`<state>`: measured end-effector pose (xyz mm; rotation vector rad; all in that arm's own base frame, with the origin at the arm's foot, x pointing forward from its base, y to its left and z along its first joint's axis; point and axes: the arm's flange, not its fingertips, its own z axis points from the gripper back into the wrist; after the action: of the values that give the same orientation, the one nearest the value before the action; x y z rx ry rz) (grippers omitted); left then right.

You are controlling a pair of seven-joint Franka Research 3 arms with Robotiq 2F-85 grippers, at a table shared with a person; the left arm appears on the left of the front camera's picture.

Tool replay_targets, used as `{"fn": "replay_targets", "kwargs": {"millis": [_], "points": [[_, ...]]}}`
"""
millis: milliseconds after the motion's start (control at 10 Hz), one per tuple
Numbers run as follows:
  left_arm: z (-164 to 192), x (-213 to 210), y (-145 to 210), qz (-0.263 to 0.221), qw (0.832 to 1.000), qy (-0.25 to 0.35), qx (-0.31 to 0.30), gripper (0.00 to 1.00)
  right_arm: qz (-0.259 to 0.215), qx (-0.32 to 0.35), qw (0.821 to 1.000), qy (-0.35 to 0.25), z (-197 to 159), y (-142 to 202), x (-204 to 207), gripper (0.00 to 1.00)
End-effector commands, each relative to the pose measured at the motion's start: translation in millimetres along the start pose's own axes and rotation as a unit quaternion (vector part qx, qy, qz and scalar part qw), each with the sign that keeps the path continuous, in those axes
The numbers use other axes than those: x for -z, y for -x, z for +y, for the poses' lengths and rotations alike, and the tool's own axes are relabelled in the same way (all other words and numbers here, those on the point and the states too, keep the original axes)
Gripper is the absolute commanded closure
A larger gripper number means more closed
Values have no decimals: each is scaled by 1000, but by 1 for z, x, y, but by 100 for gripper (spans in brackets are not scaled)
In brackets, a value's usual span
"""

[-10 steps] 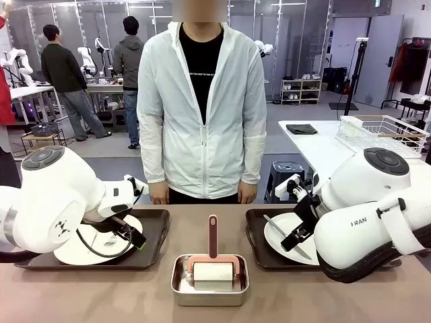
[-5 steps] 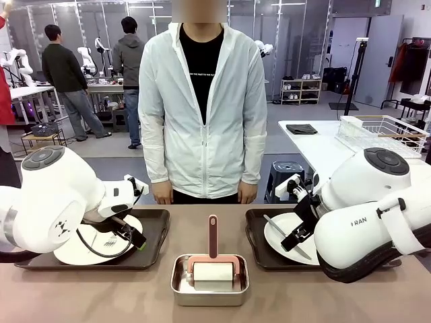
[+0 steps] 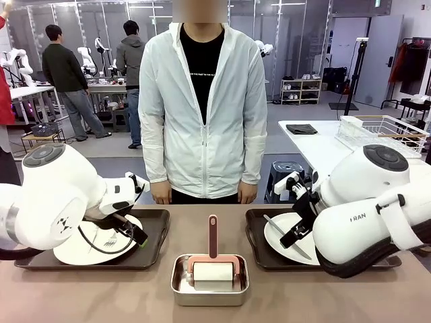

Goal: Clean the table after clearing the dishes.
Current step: When the left (or right) Handle tray is removed, use the left hand (or right hand) to clean the left (or right) side of the table with the Lint Roller.

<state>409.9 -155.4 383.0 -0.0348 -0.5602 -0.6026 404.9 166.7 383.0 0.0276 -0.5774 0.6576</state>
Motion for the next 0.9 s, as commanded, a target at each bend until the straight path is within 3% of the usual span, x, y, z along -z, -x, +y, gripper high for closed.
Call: {"fn": "replay_targets", "kwargs": {"millis": [0,200,400,500,600,700,800], "points": [[23,-17,-23,9,1000,30,1,0,2,2,1000,-31,-25,-27,-13,0],[43,-34,-42,8,994,111,-24,0,-15,29,996,-79,-53,-59,-29,0],[78,-62,-44,-21,972,228,-61,0,-42,110,973,-200,-80,-77,-44,0],[102,-84,-37,-23,945,323,-50,0,-62,161,950,-262,-94,-77,-54,0],[135,-106,-20,-68,914,393,-73,0,-87,209,918,-327,-111,-72,-67,0],[161,-116,0,-106,882,445,-109,0,-99,244,889,-373,-126,-63,-77,0],[190,-125,21,-121,858,472,-162,0,-110,275,877,-379,-143,-51,-84,0]]}}
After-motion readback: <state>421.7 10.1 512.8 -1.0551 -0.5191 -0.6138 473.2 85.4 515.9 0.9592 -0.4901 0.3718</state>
